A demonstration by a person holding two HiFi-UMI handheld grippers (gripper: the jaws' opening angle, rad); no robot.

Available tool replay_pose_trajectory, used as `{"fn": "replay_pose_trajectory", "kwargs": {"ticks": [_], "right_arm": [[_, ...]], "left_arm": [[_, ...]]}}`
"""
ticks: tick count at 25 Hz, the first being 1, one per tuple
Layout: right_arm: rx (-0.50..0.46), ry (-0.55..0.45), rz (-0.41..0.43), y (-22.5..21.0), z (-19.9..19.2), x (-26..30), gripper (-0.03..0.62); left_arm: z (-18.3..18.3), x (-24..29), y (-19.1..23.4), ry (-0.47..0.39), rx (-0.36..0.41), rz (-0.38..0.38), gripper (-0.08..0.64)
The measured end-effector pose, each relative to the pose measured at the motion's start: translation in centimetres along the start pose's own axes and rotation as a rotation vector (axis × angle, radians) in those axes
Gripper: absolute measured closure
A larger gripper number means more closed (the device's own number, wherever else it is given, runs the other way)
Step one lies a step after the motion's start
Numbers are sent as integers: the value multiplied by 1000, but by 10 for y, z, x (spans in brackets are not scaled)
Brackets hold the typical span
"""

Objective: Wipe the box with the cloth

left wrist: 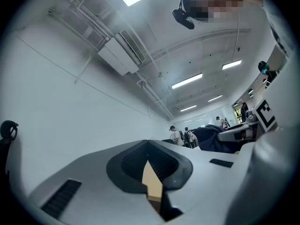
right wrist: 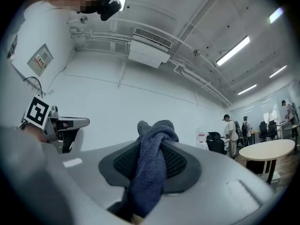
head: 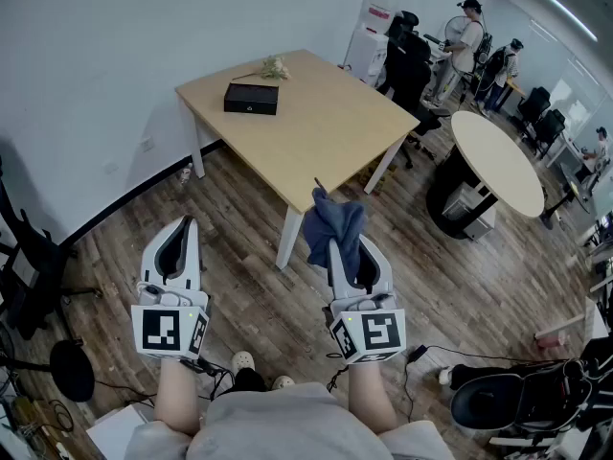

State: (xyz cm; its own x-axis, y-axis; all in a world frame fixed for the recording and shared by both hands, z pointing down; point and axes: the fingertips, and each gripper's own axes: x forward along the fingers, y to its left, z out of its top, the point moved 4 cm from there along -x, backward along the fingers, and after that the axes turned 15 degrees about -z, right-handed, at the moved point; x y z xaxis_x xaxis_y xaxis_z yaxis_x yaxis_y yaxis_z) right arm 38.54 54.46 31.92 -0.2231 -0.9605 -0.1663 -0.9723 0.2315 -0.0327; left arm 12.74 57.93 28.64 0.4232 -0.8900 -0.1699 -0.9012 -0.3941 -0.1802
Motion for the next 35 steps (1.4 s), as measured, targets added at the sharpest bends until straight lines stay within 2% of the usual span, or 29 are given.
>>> {"fn": "replay_pose_trajectory", "kwargs": {"ticks": [14, 21, 28, 35], "right_arm": [[6, -5, -13, 4, 0, 9, 469], [12, 18, -41, 43, -8, 56, 466], [31, -33, -61, 54, -13, 61, 466], [10, -4, -48, 79, -21, 108, 466]], "left_arm": [[3, 6, 5, -14, 19, -25, 552], [-8, 17, 74, -27, 14, -22, 552], [-19, 11, 94, -51, 5, -18, 552], [-37, 35, 134, -23, -16, -39, 552]]}}
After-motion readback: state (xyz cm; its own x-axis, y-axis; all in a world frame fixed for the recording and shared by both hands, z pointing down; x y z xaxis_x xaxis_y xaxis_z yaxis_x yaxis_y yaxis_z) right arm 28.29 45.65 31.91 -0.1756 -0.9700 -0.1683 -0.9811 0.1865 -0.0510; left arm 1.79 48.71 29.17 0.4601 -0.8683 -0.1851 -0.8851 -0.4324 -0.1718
